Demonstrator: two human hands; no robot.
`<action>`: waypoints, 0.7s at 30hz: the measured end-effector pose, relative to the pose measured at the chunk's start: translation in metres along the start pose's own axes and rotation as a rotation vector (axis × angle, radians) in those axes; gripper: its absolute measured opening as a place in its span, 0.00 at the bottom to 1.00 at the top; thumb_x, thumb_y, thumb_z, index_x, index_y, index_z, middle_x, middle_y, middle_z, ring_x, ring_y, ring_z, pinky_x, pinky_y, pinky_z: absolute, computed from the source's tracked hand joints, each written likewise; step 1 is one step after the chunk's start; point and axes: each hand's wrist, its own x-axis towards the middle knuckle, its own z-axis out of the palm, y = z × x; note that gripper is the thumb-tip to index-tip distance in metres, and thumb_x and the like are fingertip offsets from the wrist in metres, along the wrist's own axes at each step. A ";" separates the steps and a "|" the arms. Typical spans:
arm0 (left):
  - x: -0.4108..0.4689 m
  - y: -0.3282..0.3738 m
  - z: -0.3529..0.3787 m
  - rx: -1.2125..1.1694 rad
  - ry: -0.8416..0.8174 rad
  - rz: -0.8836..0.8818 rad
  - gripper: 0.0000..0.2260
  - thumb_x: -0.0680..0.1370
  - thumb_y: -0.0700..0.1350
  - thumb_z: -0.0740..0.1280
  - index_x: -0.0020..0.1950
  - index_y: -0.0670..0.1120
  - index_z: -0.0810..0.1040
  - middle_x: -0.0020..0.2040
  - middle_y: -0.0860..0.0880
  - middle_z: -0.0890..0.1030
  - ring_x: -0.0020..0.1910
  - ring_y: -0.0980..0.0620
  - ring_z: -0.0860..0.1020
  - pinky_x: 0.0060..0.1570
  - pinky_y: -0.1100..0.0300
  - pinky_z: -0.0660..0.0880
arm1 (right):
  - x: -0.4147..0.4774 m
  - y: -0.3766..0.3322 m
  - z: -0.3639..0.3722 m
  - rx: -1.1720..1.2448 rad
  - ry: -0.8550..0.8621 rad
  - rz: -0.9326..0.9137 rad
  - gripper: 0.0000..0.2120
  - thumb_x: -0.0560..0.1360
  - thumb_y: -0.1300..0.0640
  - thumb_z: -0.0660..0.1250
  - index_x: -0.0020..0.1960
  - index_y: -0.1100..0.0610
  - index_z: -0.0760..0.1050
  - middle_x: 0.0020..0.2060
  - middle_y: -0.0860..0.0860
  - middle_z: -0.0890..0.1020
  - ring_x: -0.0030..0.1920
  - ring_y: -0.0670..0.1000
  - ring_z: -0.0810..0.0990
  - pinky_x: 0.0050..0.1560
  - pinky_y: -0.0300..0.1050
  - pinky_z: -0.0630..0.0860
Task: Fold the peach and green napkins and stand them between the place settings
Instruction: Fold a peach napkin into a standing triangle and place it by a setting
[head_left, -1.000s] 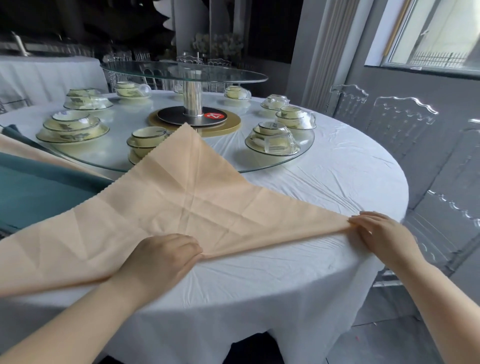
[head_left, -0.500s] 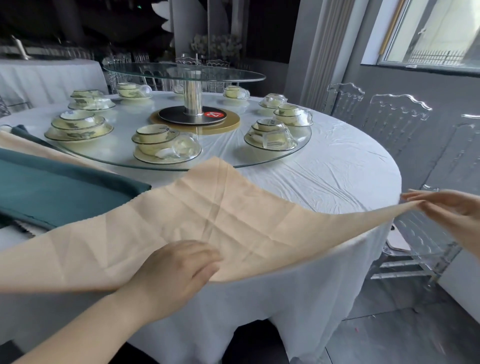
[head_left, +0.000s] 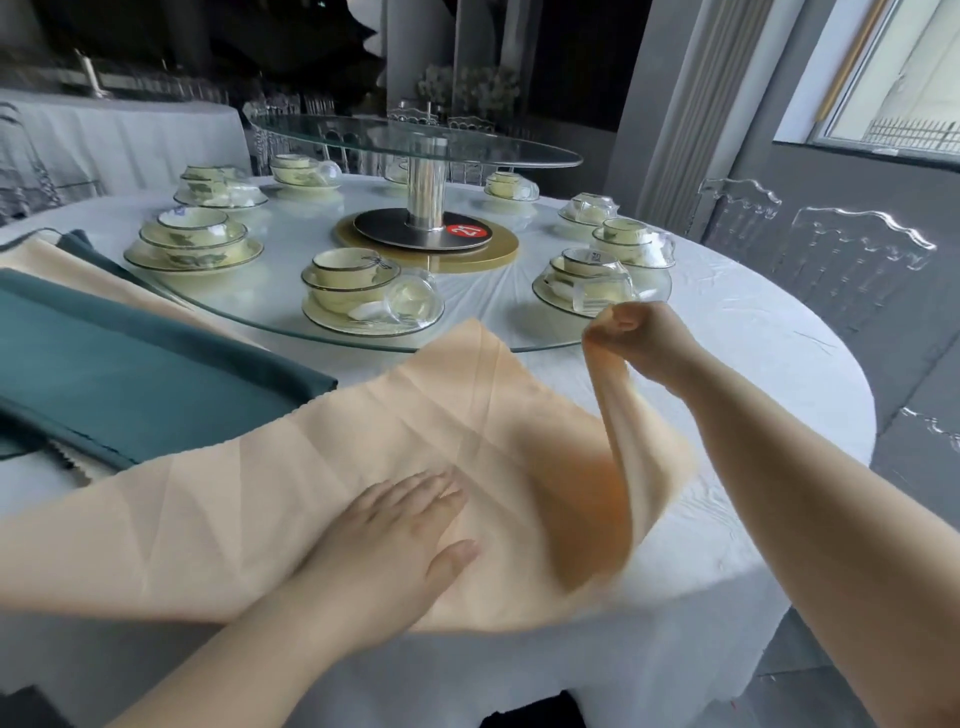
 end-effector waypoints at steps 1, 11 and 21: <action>0.005 -0.001 -0.005 -0.004 0.099 0.038 0.51 0.60 0.71 0.21 0.70 0.53 0.65 0.70 0.61 0.63 0.70 0.63 0.61 0.62 0.73 0.51 | 0.010 -0.005 0.014 -0.011 -0.023 0.003 0.14 0.72 0.62 0.67 0.30 0.61 0.68 0.31 0.54 0.69 0.19 0.42 0.64 0.20 0.32 0.58; 0.044 -0.009 0.007 -0.317 0.335 0.070 0.27 0.81 0.56 0.45 0.58 0.43 0.79 0.55 0.47 0.81 0.54 0.50 0.79 0.55 0.65 0.68 | 0.060 -0.041 0.092 -0.241 -0.087 -0.048 0.11 0.76 0.56 0.61 0.44 0.63 0.78 0.41 0.59 0.78 0.44 0.57 0.75 0.34 0.41 0.65; 0.048 -0.013 0.022 -0.149 0.067 0.020 0.24 0.76 0.60 0.48 0.50 0.53 0.82 0.53 0.55 0.82 0.52 0.58 0.80 0.55 0.62 0.64 | 0.076 -0.037 0.114 -0.241 -0.065 0.047 0.12 0.75 0.53 0.61 0.48 0.59 0.79 0.50 0.58 0.80 0.54 0.58 0.75 0.44 0.43 0.68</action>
